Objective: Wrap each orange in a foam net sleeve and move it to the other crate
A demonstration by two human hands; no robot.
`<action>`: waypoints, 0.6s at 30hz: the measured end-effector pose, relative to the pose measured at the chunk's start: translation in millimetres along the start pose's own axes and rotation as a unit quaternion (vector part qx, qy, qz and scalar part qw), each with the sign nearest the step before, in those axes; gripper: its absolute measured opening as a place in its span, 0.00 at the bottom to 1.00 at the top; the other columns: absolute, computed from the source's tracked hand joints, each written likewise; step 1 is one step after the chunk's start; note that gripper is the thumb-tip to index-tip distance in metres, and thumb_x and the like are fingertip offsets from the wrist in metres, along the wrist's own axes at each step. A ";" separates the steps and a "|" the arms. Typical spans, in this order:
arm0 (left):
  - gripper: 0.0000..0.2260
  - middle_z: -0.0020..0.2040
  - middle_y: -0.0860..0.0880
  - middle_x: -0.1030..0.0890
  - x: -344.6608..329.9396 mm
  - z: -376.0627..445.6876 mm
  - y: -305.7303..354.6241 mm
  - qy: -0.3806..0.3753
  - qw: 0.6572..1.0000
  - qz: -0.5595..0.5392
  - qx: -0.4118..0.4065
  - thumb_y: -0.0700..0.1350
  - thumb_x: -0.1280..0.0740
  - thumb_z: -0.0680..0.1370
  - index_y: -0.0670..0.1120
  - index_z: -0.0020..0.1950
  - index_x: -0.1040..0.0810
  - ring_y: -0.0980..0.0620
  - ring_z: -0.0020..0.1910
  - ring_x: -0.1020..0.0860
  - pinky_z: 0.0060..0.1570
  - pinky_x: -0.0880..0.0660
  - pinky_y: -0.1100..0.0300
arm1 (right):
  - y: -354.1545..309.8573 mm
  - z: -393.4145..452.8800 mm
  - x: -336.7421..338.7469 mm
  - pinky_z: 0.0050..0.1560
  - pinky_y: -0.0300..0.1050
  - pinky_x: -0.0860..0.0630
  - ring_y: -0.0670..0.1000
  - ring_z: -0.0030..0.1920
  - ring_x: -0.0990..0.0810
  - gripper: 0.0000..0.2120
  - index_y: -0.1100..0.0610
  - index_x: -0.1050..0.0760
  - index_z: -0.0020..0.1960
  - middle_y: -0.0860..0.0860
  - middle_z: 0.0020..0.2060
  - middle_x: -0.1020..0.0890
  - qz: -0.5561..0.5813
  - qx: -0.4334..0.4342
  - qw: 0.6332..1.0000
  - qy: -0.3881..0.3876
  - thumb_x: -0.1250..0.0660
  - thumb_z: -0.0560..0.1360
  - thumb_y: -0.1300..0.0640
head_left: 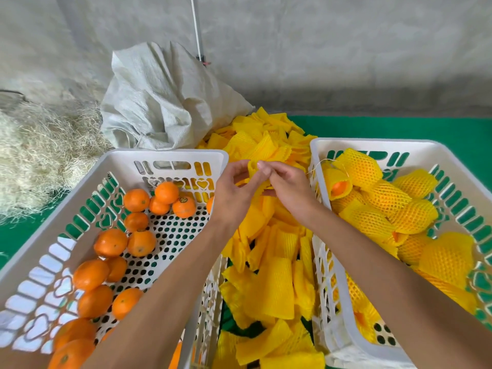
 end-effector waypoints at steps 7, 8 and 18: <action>0.13 0.58 0.49 0.16 14.2 0.7 4.0 0.056 0.998 -0.016 -0.026 0.33 0.32 0.81 0.43 0.64 0.18 0.53 0.59 0.19 0.63 0.23 0.57 | -9.4 3.5 4.8 0.52 0.39 0.20 0.44 0.53 0.16 0.15 0.55 0.20 0.66 0.48 0.55 0.15 -0.107 0.023 0.994 0.014 0.29 0.80 0.55; 0.13 0.59 0.49 0.16 14.0 0.0 5.7 0.057 0.998 -0.010 -0.034 0.33 0.32 0.81 0.44 0.63 0.18 0.53 0.61 0.19 0.63 0.23 0.58 | -14.8 1.8 4.5 0.53 0.37 0.21 0.43 0.55 0.17 0.18 0.54 0.21 0.68 0.47 0.57 0.16 -0.175 0.047 0.983 0.025 0.28 0.79 0.52; 0.08 0.53 0.46 0.14 32.2 1.3 6.8 0.132 0.989 -0.016 -0.057 0.33 0.31 0.81 0.39 0.59 0.17 0.54 0.51 0.16 0.53 0.20 0.62 | -3.4 4.5 27.8 0.43 0.49 0.16 0.49 0.42 0.15 0.08 0.55 0.18 0.58 0.51 0.46 0.14 -0.032 0.012 0.990 0.139 0.33 0.82 0.55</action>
Point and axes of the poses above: each hand's wrist, its own z-axis towards the middle knuckle, its own x-axis out of the back of the hand, y = z × x, the point moved 8 cm from there along z, towards the middle knuckle
